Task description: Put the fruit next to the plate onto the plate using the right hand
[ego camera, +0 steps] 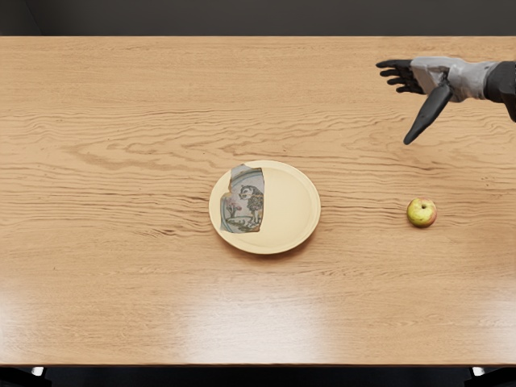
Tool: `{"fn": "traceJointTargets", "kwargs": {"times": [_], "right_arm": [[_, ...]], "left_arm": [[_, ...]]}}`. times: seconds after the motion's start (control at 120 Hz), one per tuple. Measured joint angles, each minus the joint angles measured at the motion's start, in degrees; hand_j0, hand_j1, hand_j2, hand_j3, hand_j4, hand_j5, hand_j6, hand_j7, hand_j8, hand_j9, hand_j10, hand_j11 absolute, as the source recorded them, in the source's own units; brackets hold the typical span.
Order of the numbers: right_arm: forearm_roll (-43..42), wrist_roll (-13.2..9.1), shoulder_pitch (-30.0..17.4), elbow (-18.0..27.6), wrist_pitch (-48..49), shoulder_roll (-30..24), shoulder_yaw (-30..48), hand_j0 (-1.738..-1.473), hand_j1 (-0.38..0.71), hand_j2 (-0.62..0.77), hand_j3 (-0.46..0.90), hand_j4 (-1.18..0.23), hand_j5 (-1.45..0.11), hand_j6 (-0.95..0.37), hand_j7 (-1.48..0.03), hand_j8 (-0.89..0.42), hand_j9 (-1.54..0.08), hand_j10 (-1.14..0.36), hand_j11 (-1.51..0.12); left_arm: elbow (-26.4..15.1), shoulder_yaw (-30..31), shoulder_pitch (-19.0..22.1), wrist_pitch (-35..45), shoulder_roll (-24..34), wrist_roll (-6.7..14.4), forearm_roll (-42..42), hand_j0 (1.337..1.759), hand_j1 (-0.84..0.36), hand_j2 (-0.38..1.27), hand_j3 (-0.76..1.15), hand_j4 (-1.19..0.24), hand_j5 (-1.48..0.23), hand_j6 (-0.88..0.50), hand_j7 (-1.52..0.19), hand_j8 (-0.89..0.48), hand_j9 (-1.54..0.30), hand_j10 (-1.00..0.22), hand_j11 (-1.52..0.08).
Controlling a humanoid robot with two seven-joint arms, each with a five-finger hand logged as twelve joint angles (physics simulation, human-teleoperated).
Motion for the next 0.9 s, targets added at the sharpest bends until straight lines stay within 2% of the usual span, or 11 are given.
{"fn": "traceJointTargets", "kwargs": {"times": [0.125,0.242,0.283,0.375,0.408,0.45,0.533,0.633,0.683,0.75,0.9], "right_arm": [[-0.3,-0.1,-1.1,0.1,0.0,0.7,-0.4,-1.658,-0.33,0.0,0.0,-0.02,-0.02,-0.02,-0.02,-0.02,-0.02,-0.02,-0.02],[-0.4,-1.5,-1.2,-0.3,0.0,1.4,-0.5,-1.658,-0.33,0.0,0.0,-0.02,-0.02,-0.02,-0.02,-0.02,-0.02,-0.02,-0.02],[-0.3,-4.4,-1.2,-0.8,0.0,1.1,-0.2,-1.658,-0.33,0.0,0.0,-0.02,-0.02,-0.02,-0.02,-0.02,-0.02,-0.02,-0.02],[-0.4,-13.9,-1.0,0.5,0.0,0.2,0.8,-1.658,-0.33,0.0,0.0,-0.02,-0.02,-0.02,-0.02,-0.02,-0.02,-0.02,-0.02],[-0.5,-16.6,-0.5,3.9,0.0,-1.4,1.0,-1.658,-0.33,0.0,0.0,-0.02,-0.02,-0.02,-0.02,-0.02,-0.02,-0.02,-0.02],[-0.5,-20.2,0.5,11.4,0.0,-4.9,1.3,-1.658,-0.33,0.0,0.0,-0.02,-0.02,-0.02,-0.02,-0.02,-0.02,-0.02,-0.02],[-1.3,-29.2,3.2,24.5,0.0,-11.0,1.5,-1.658,-0.33,0.0,0.0,-0.02,-0.02,-0.02,-0.02,-0.02,-0.02,-0.02,-0.02],[-5.8,-35.9,8.6,41.1,0.0,-20.4,1.6,-1.658,-0.33,0.0,0.0,-0.02,-0.02,-0.02,-0.02,-0.02,-0.02,-0.02,-0.02],[-7.5,-37.8,9.9,46.4,0.0,-23.1,1.4,-1.658,-0.33,0.0,0.0,-0.02,-0.02,-0.02,-0.02,-0.02,-0.02,-0.02,-0.02],[-11.4,-39.3,9.9,51.6,-2.7,-24.9,1.2,-1.658,-0.33,0.0,0.0,-0.02,-0.02,-0.02,-0.02,-0.02,-0.02,-0.02,-0.02],[-18.3,-40.5,5.0,57.9,-15.5,-24.3,1.2,-1.658,-0.33,0.0,0.0,-0.02,-0.02,-0.02,-0.02,-0.02,-0.02,-0.02,-0.02]], "left_arm": [[0.0,0.0,0.0,0.0,0.0,0.0,0.0,1.658,0.35,0.0,0.0,0.0,0.0,0.0,0.0,0.0,0.0,0.0,0.0],[0.0,0.0,0.0,0.0,0.0,0.0,0.0,1.658,0.35,0.0,0.0,0.0,0.0,0.0,0.0,0.0,0.0,0.0,0.0],[0.0,0.0,0.0,0.0,0.0,0.0,0.0,1.658,0.35,0.0,0.0,0.0,0.0,0.0,0.0,0.0,0.0,0.0,0.0],[0.0,0.0,0.0,0.0,0.0,0.0,0.0,1.658,0.35,0.0,0.0,0.0,0.0,0.0,0.0,0.0,0.0,0.0,0.0],[0.0,0.0,0.0,0.0,0.0,0.0,0.0,1.658,0.35,0.0,0.0,0.0,0.0,0.0,0.0,0.0,0.0,0.0,0.0],[0.0,0.0,0.0,0.0,0.0,0.0,0.0,1.658,0.35,0.0,0.0,0.0,0.0,0.0,0.0,0.0,0.0,0.0,0.0],[0.0,0.0,0.0,0.0,0.0,0.0,0.0,1.658,0.35,0.0,0.0,0.0,0.0,0.0,0.0,0.0,0.0,0.0,0.0],[0.0,0.0,0.0,0.0,0.0,0.0,0.0,1.658,0.35,0.0,0.0,0.0,0.0,0.0,0.0,0.0,0.0,0.0,0.0],[0.0,0.0,0.0,0.0,0.0,0.0,0.0,1.658,0.35,0.0,0.0,0.0,0.0,0.0,0.0,0.0,0.0,0.0,0.0],[0.0,0.0,0.0,0.0,0.0,0.0,0.0,1.658,0.35,0.0,0.0,0.0,0.0,0.0,0.0,0.0,0.0,0.0,0.0],[0.0,0.0,0.0,0.0,0.0,0.0,0.0,1.658,0.35,0.0,0.0,0.0,0.0,0.0,0.0,0.0,0.0,0.0,0.0]]}}
